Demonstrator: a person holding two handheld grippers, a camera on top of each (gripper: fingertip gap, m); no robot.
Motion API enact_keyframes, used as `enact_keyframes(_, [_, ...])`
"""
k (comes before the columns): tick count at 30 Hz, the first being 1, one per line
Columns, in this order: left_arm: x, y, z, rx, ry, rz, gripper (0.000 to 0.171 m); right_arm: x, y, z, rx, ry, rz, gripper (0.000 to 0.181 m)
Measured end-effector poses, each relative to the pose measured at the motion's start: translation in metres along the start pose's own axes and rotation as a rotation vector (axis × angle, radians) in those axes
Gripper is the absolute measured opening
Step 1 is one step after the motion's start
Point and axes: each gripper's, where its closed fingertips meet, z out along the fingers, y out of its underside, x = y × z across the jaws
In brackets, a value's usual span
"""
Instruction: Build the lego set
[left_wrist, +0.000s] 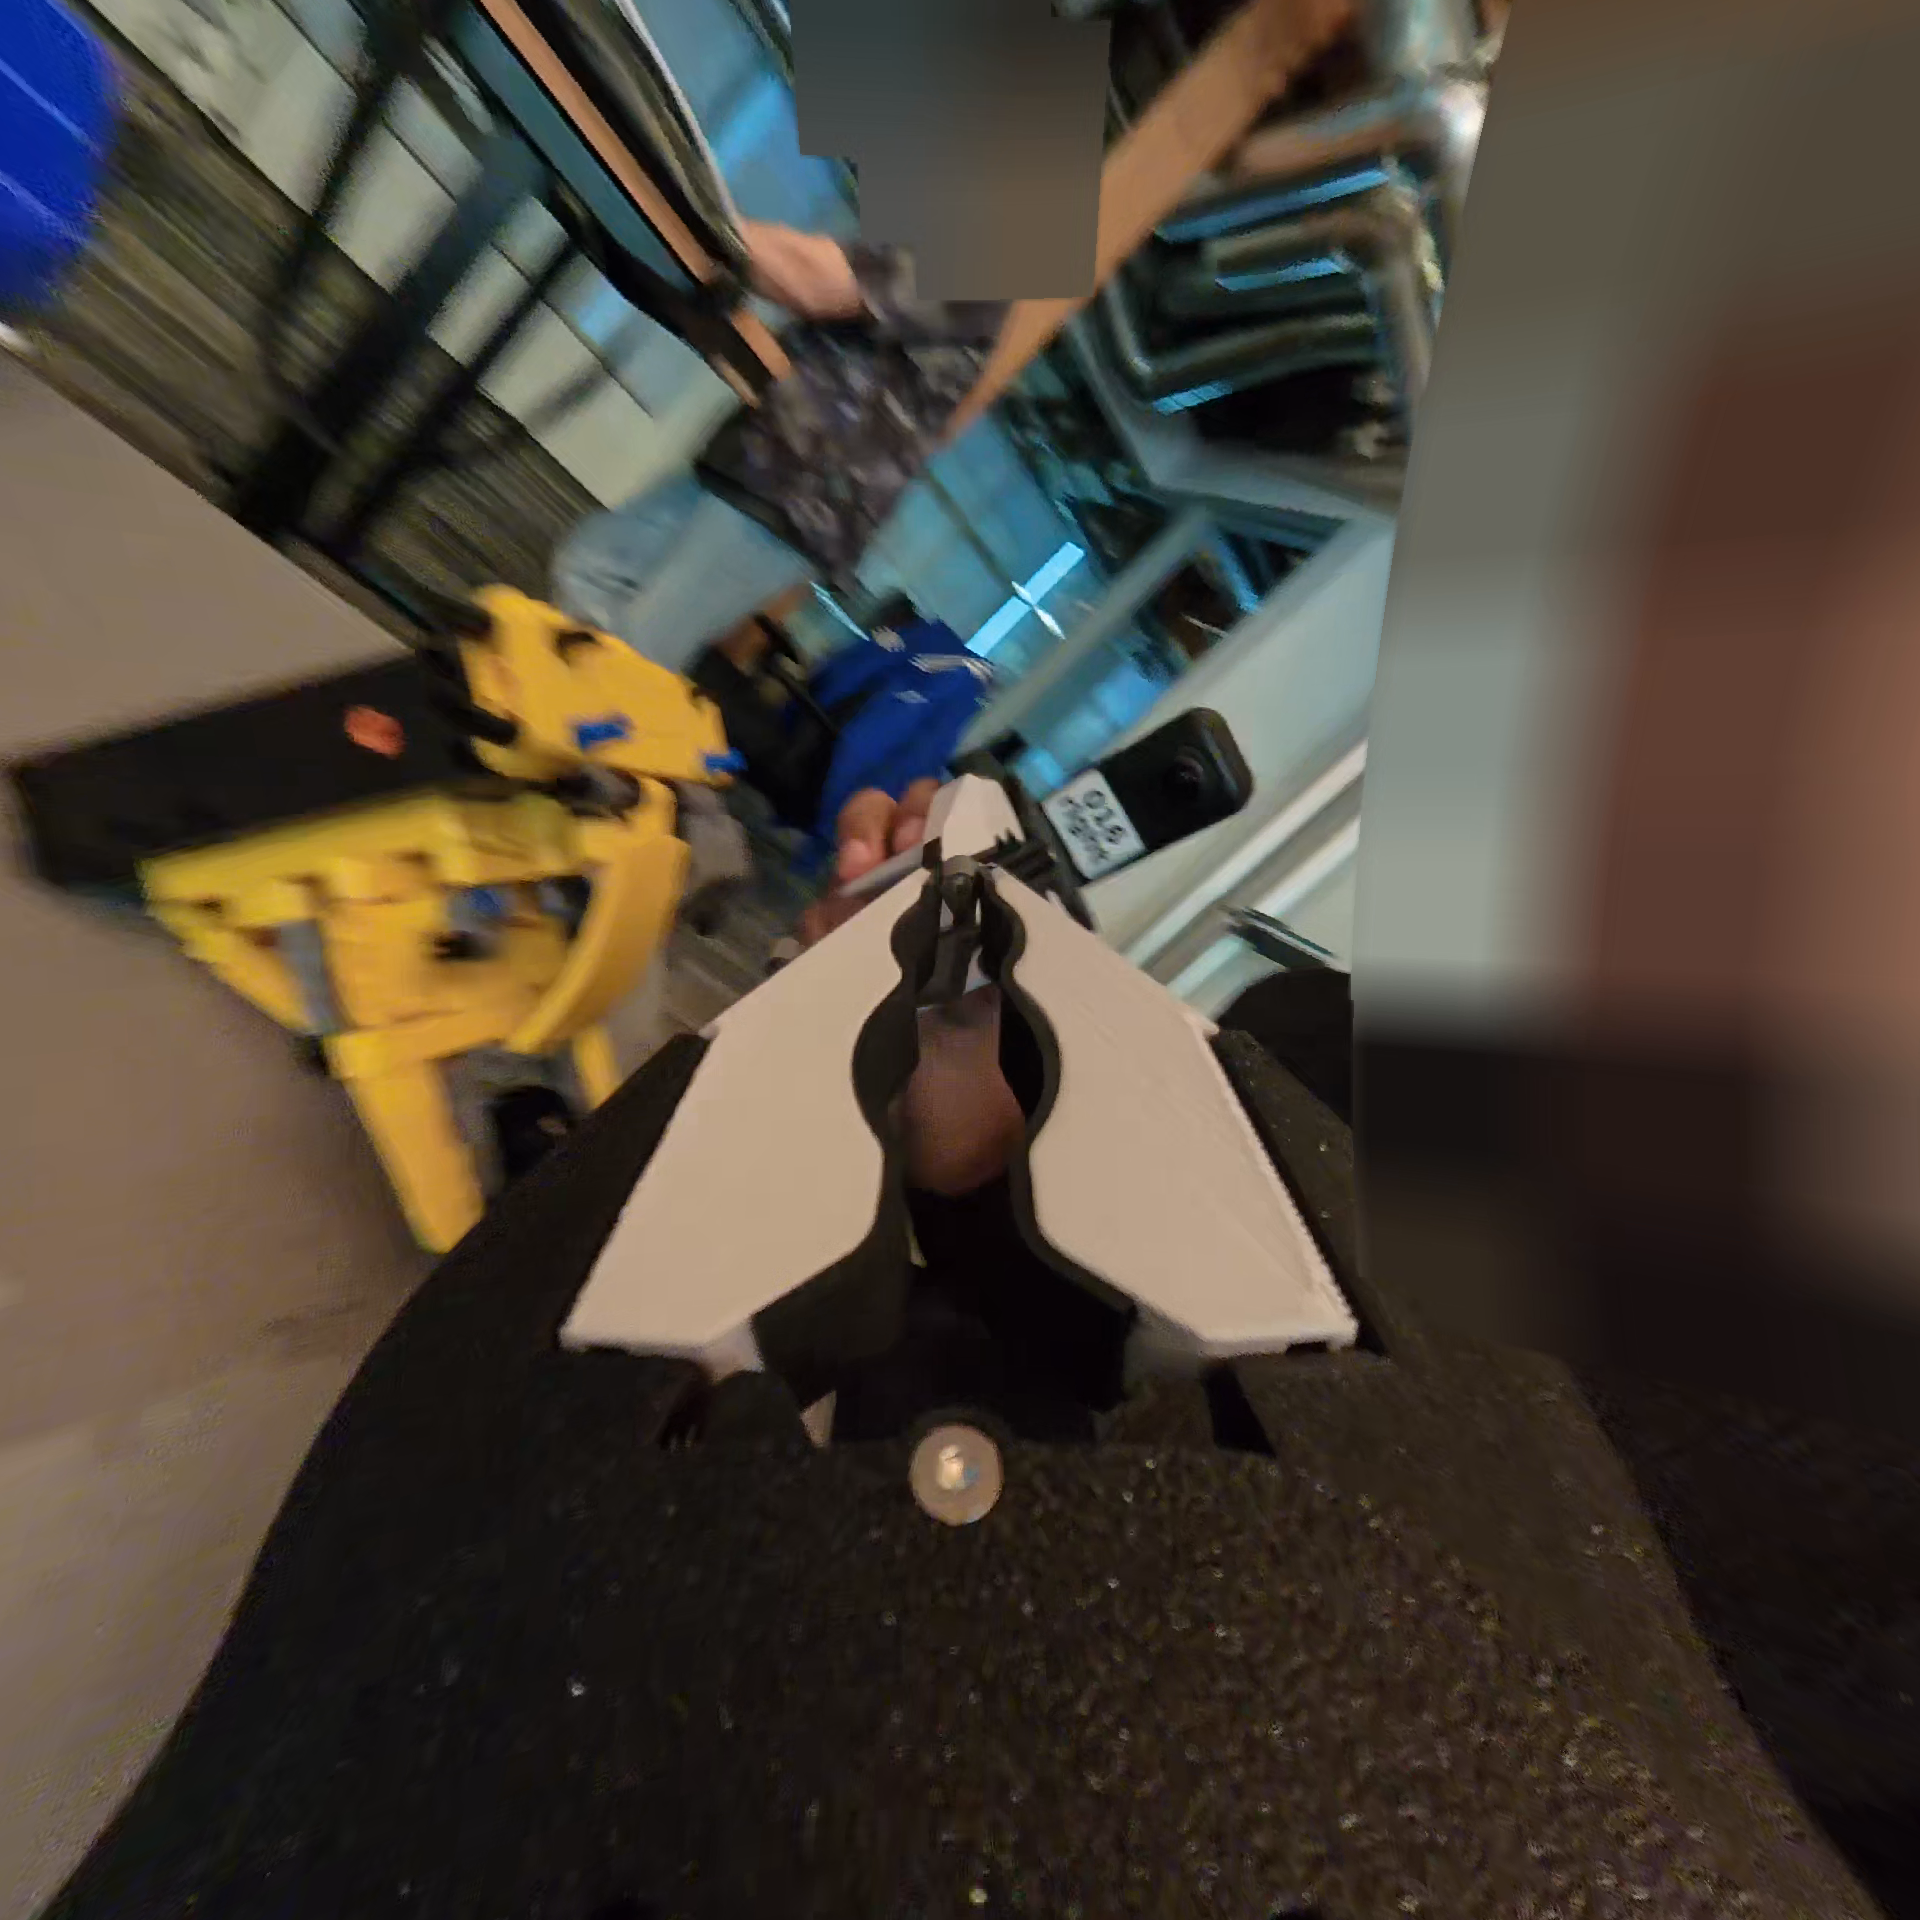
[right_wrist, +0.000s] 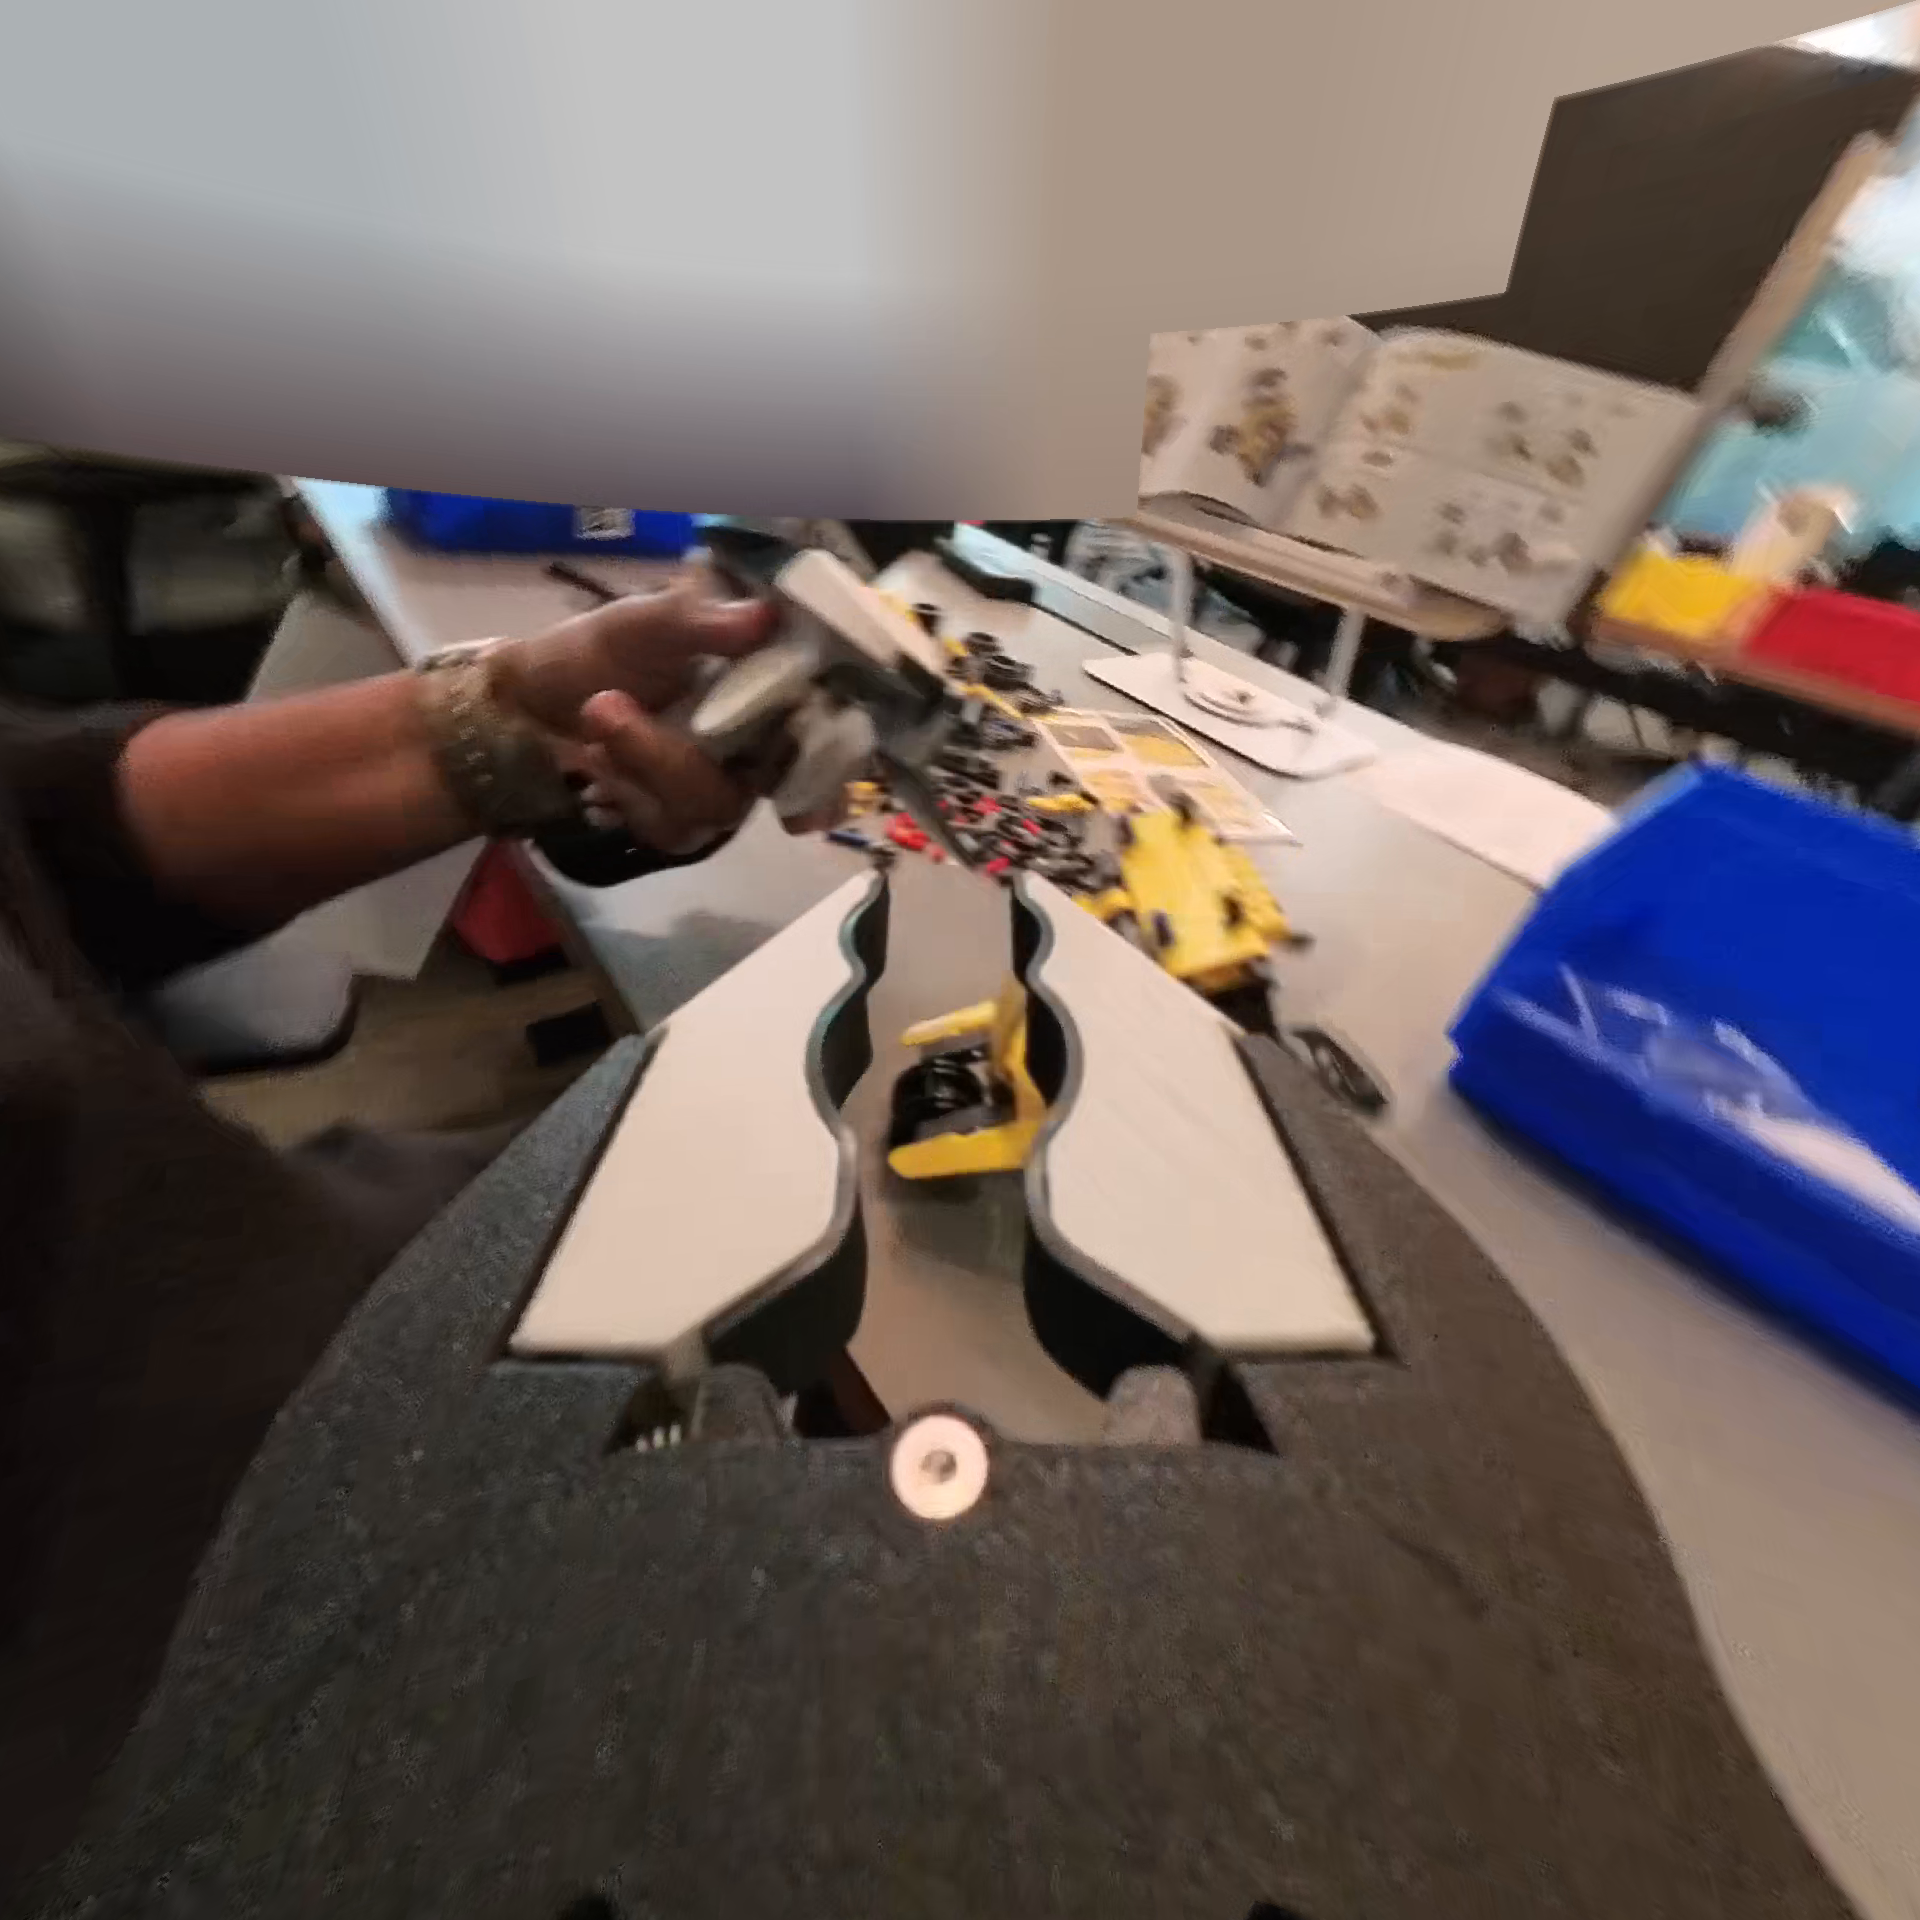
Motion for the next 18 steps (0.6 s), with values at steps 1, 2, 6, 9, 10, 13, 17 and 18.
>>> enact_keyframes(1, [-0.007,-0.009,-0.008,0.029,-0.057,0.044,0.006,0.013,0.003,-0.002,-0.002,0.053,0.079,0.023])
enact_keyframes(2, [-0.014,-0.015,-0.016,0.046,-0.113,0.085,0.006,0.025,0.006,-0.003,0.003,0.098,0.172,0.023])
enact_keyframes(6, [-0.033,-0.025,-0.027,0.021,-0.159,0.088,0.006,0.047,0.021,-0.005,0.051,0.098,0.567,0.024])
enact_keyframes(9, [-0.036,-0.025,-0.024,-0.022,-0.083,0.013,0.006,0.043,0.024,-0.003,0.068,0.008,0.697,0.026])
enact_keyframes(10, [-0.040,-0.024,-0.022,-0.047,-0.075,0.000,0.006,0.043,0.024,-0.002,0.072,0.008,0.705,0.026])
enact_keyframes(13, [-0.046,-0.020,-0.018,-0.110,-0.049,-0.024,0.006,0.043,0.024,-0.004,0.058,0.037,0.683,0.026])
enact_keyframes(17, [-0.050,-0.016,-0.012,-0.176,-0.039,-0.015,0.006,0.041,0.028,-0.010,-0.008,0.070,0.643,0.029])
enact_keyframes(18, [-0.051,-0.017,-0.010,-0.180,-0.035,-0.015,0.006,0.041,0.031,-0.009,-0.029,0.081,0.635,0.032])
